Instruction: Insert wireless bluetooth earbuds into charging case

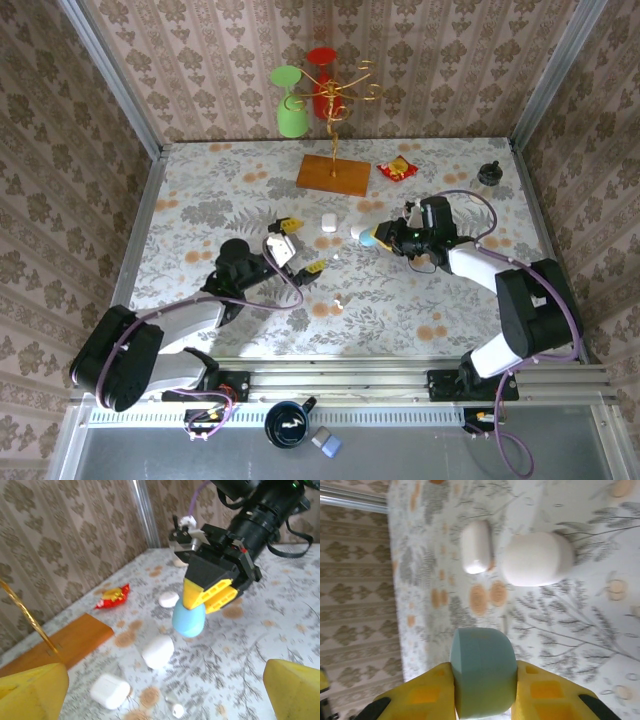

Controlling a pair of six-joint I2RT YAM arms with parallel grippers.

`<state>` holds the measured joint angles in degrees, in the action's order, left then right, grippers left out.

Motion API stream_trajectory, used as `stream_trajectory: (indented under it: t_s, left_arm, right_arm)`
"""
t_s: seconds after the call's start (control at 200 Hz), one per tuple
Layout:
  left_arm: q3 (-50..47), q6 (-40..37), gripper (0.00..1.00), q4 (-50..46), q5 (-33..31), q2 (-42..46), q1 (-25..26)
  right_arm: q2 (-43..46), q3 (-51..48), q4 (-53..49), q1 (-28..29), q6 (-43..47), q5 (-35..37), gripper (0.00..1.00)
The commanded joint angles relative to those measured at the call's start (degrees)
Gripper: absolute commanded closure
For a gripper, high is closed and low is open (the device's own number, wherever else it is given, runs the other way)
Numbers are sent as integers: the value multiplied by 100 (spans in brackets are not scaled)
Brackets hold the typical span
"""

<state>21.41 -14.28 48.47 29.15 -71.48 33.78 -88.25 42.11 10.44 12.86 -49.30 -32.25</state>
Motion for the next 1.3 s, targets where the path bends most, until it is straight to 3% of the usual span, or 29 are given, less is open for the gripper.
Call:
stream_trajectory:
  t_s: [0.0, 0.26, 0.465, 0.61, 0.745, 0.92, 1.295]
  left_arm:
    - [169, -368, 0, -761, 377, 82, 34]
    - [250, -399, 0, -854, 516, 47, 32]
    - [184, -283, 0, -685, 417, 48, -1]
    - [180, -115, 0, -447, 366, -75, -56]
    - [32, 163, 0, 103, 29, -176, -90]
    - [48, 154, 0, -34, 55, -181, -109]
    - [21, 154, 0, -131, 201, -173, -113]
  right_arm:
    - [-249, -113, -416, 14, 410, 629, 78]
    - [-827, -23, -564, -30, 720, 960, 74]
    - [-413, 398, -1443, -31, 1543, 1645, 41]
    - [-236, 1073, -2444, -38, 2314, 2480, 30]
    - [-322, 1756, -3006, -51, 2909, 3452, 27]
    - [-1035, 2954, -3895, -108, 3499, 4432, 25]
    - [-2806, 4863, -5159, -334, 4681, 4357, 24]
